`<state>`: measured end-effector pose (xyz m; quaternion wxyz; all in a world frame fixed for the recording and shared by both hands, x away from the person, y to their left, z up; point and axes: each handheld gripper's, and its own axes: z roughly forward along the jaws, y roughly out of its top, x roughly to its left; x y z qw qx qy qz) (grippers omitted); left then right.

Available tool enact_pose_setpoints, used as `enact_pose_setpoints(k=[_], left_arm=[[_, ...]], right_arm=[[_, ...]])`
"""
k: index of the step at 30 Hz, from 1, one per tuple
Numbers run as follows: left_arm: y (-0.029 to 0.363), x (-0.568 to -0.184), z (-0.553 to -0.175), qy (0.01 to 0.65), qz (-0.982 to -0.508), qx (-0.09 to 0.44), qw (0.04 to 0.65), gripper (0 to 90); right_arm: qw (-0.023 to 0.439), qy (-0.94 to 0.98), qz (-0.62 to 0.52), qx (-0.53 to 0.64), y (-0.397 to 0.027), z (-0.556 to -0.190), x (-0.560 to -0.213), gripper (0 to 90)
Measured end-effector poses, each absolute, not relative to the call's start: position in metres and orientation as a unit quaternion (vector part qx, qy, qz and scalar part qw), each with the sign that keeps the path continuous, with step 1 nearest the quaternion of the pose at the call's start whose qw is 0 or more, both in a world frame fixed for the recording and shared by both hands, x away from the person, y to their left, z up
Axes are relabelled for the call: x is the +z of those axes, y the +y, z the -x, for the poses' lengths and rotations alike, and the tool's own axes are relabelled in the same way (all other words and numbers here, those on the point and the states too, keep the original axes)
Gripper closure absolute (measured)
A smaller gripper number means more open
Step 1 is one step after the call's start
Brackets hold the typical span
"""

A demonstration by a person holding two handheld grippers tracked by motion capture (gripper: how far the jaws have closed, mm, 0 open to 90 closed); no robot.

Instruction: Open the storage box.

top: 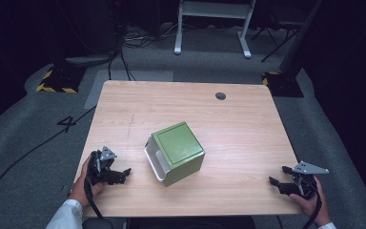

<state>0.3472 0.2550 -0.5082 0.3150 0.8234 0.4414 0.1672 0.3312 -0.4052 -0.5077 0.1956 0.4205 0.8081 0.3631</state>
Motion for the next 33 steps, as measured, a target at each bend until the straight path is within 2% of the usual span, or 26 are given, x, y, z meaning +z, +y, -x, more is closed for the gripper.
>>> enact_pose_setpoints(k=[5,10,12,14,17,19,33], left_arm=[[0.254,-0.507,-0.346,0.434,-0.832,0.158,0.309,0.4],[0.249,-0.503,-0.343,0.385,-0.862,0.134,0.3,0.9],[0.246,-0.5,-0.339,0.373,-0.865,0.133,0.308,8.7],[0.243,-0.498,-0.336,0.358,-0.871,0.127,0.312,22.7],[0.234,-0.494,-0.332,0.341,-0.877,0.116,0.317,16.3],[0.229,-0.49,-0.328,0.327,-0.881,0.114,0.324,20.2],[0.209,-0.464,-0.316,0.275,-0.882,0.12,0.364,19.1]], right_arm=[[0.196,0.808,-0.42,0.363,-0.405,-0.331,-0.508,20.9],[0.195,0.808,-0.421,0.363,-0.405,-0.332,-0.508,20.8],[0.195,0.808,-0.421,0.363,-0.405,-0.332,-0.508,20.8],[0.195,0.808,-0.42,0.363,-0.405,-0.332,-0.508,20.8],[0.195,0.808,-0.42,0.363,-0.405,-0.332,-0.508,20.8],[0.195,0.808,-0.421,0.364,-0.405,-0.332,-0.508,20.8],[0.195,0.808,-0.42,0.363,-0.405,-0.332,-0.508,20.8]])
